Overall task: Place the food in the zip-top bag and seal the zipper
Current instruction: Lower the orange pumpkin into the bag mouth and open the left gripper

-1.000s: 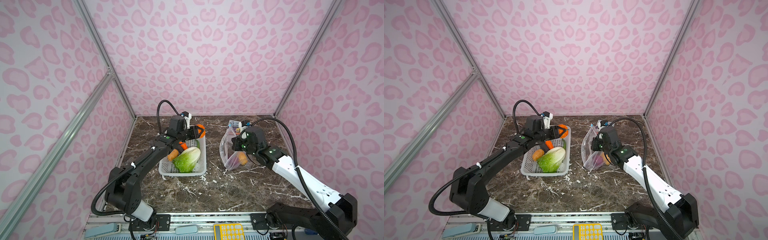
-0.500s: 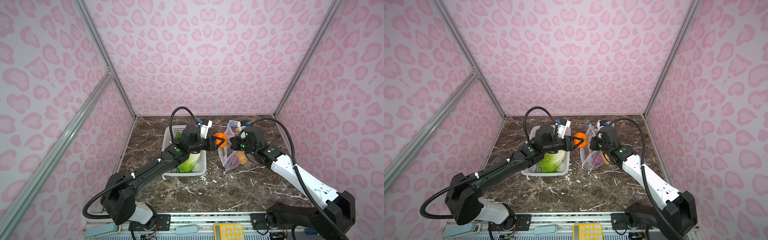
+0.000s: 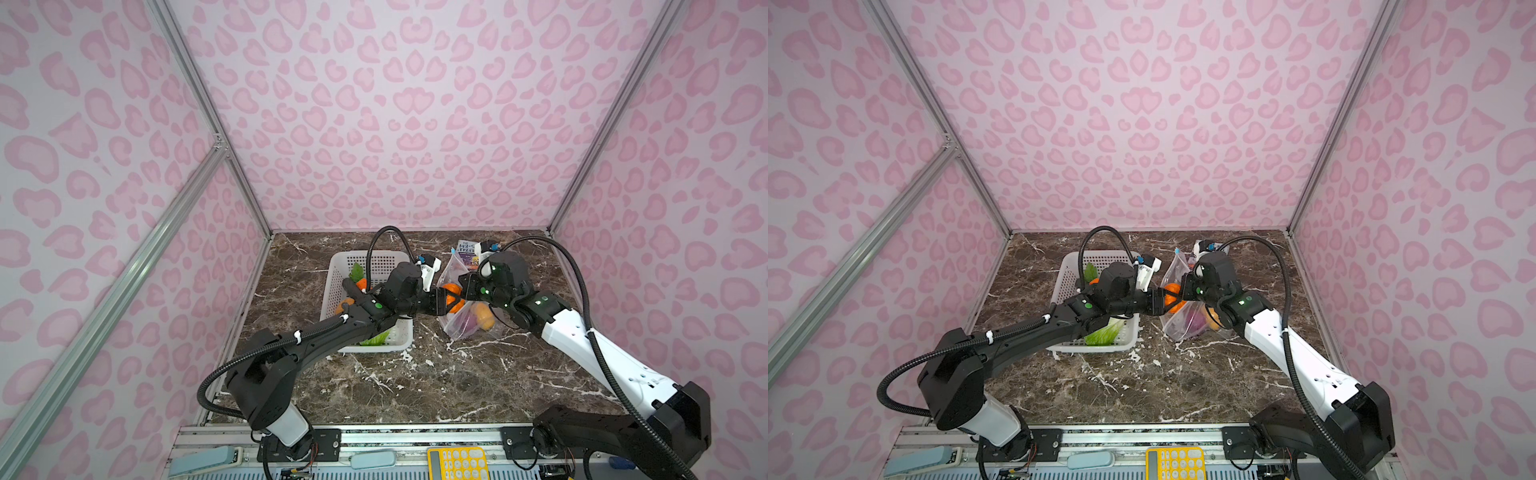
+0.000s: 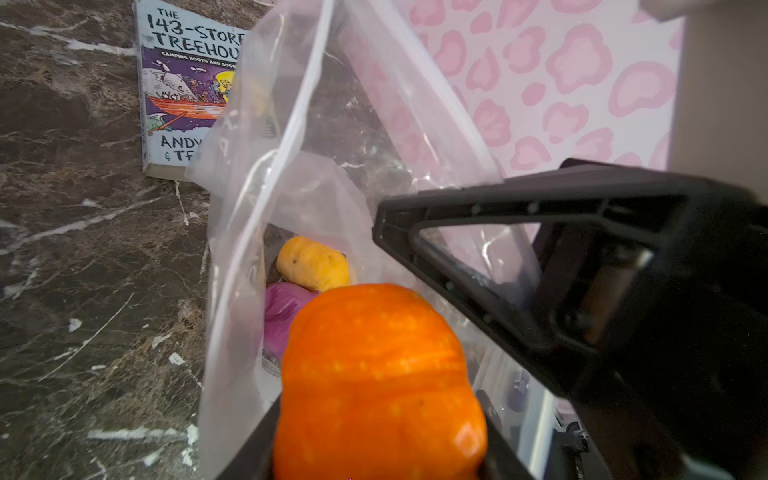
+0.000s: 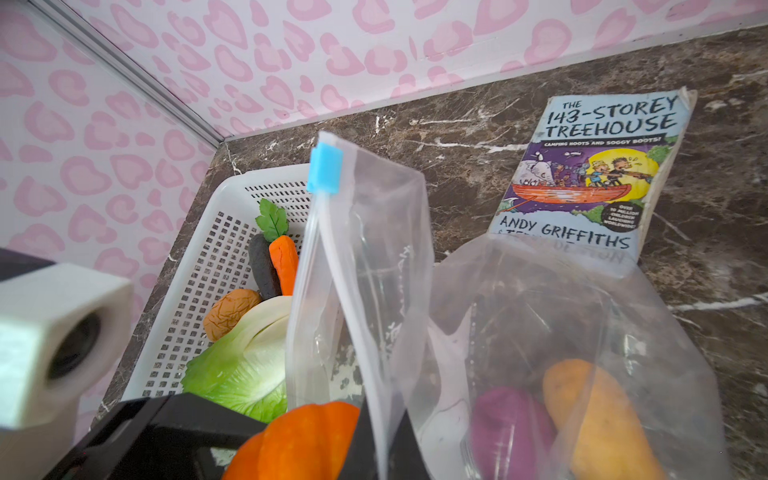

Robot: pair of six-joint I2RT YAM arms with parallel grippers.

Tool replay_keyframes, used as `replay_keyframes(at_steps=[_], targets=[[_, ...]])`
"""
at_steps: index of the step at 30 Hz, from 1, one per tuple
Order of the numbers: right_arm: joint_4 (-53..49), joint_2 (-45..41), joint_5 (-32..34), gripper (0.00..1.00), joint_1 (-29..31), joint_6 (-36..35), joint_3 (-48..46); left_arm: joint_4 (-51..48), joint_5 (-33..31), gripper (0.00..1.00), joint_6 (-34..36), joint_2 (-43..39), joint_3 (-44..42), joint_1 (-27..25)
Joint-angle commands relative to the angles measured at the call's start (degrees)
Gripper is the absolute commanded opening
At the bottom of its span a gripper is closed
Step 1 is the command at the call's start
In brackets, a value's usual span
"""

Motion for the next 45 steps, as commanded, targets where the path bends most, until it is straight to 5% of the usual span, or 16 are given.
replay_keyframes(at_steps=[1, 18, 31, 45], targets=[[1.0, -0.2, -0.8, 0.0, 0.0, -0.2, 0.0, -3.5, -2.7, 0.43, 0.5, 2.3, 2.8, 0.1], [-0.6, 3.6, 2.2, 0.0, 3.2, -2.0, 1.6, -15.9, -13.9, 0.47, 0.4, 8.1, 6.2, 0.0], [-1.0, 3.7, 2.8, 0.0, 3.5, -2.3, 2.1, -17.5, -12.0, 0.74, 0.2, 7.4, 7.7, 0.1], [-1.4, 3.3, 5.6, 0.0, 2.9, -2.2, 1.8, -16.5, -8.6, 0.76, -0.2, -3.6, 4.3, 0.7]])
